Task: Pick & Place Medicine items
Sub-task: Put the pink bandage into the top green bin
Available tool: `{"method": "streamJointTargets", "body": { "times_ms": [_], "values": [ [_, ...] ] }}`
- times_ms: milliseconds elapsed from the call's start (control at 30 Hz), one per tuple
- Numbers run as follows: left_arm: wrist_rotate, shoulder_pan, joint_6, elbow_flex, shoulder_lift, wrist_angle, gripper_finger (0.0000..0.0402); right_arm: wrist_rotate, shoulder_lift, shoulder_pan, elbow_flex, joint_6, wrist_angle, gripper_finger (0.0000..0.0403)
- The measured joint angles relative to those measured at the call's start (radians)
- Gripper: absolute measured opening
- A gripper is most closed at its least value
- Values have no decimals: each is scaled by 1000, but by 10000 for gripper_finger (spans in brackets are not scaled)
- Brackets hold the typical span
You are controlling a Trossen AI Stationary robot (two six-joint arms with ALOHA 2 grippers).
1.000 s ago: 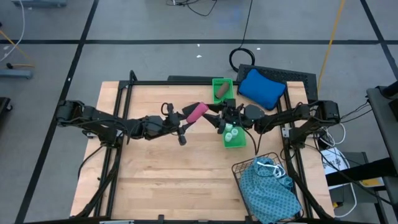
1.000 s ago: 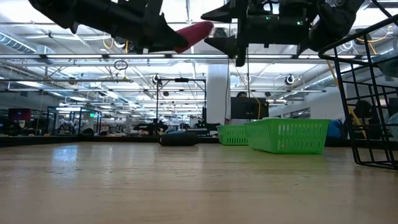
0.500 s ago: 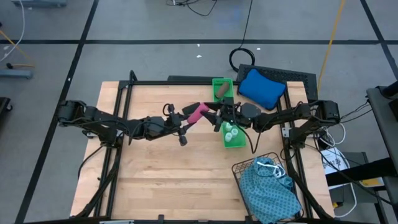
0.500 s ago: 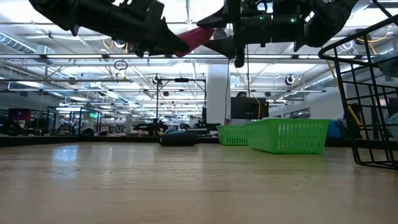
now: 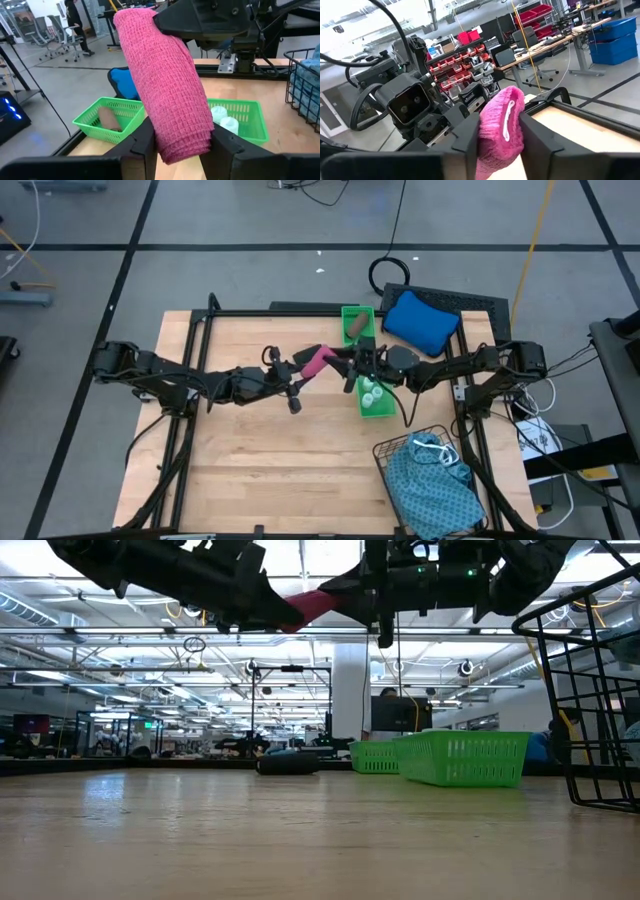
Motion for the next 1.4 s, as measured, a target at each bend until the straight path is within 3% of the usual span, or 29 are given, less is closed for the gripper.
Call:
{"method": "streamJointTargets", "body": {
  "times_ms": [133, 300, 600, 800, 1100, 1400],
  "values": [
    [0, 0, -15, 0, 0, -7, 120, -22, 0, -1, 0, -39, 0, 68],
    [-64, -9, -42, 0, 0, -8, 133, -26, 0, -1, 0, -58, -19, 65],
    [-95, -28, -71, 0, -23, -6, 251, -33, -70, -87, -2, -122, -166, 62],
    [-96, -57, -6, 0, -58, -8, 293, -28, -170, -233, -2, -152, -341, 62],
    [-99, -37, -39, 0, -54, -100, 305, -20, -178, -476, -2, -124, -624, 62],
    [-98, -9, -96, 0, -53, -142, 289, -23, -83, -512, -2, -121, -690, 62]
  ]
}}
